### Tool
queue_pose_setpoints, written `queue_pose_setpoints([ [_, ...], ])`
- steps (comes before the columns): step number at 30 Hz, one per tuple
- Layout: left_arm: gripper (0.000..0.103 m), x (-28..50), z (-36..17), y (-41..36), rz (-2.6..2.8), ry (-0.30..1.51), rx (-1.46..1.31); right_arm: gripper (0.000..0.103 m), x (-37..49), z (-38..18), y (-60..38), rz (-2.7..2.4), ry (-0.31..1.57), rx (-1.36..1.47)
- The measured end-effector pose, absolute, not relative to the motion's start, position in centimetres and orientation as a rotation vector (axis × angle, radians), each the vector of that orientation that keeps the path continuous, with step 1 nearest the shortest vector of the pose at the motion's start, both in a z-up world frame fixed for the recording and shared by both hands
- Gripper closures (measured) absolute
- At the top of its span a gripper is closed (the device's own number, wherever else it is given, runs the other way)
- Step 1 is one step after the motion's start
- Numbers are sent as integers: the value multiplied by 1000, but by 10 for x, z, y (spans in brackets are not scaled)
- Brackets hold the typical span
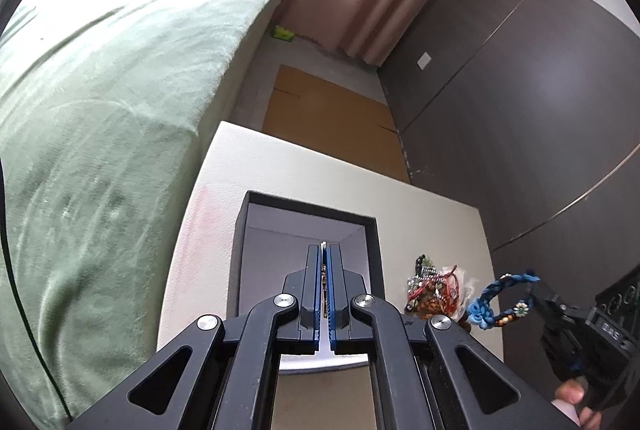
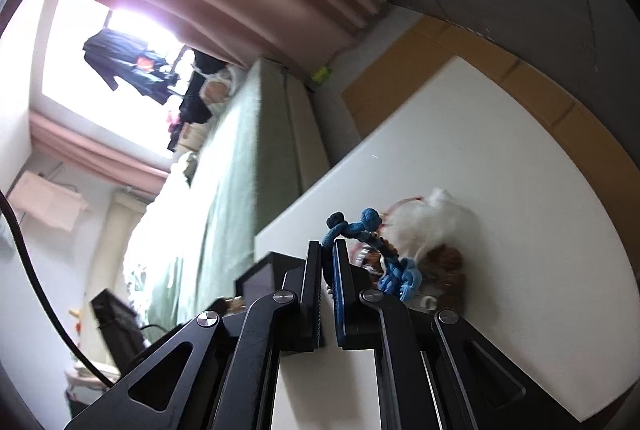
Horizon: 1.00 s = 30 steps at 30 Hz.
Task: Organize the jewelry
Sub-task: 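Carry the gold brooch into the black box and open the left tool, then lower the blue cord into the black box and open the right tool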
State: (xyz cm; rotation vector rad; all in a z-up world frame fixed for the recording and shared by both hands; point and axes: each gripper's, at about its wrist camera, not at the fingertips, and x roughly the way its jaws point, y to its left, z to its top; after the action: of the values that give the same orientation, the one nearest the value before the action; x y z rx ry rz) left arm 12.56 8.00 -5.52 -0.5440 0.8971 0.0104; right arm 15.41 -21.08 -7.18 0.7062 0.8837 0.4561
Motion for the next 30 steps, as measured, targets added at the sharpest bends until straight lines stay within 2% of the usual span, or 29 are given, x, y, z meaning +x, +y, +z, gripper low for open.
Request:
queue_pose_setpoints([
  [3,98,130,-56,86,24,906,-579,96,150,-63,-201,503,852,703],
  [5,79,134,-59,90,24,935,-604,96,149,-60,-192,532,844,698],
  [6,61,133,-59,93,32,937,-615,96,148,-60,-188,543,844,693],
  [7,47,130,-57,97,40,918,-624,96,148,-58,-181,559,846,681],
  [9,40,123,-50,102,55,880,-629,96,149,-54,-168,586,851,658],
  [20,39,99,-24,148,90,781,-699,96,159,-43,-88,718,901,492],
  [30,39,90,-23,173,125,746,-756,96,169,-81,-50,691,976,375],
])
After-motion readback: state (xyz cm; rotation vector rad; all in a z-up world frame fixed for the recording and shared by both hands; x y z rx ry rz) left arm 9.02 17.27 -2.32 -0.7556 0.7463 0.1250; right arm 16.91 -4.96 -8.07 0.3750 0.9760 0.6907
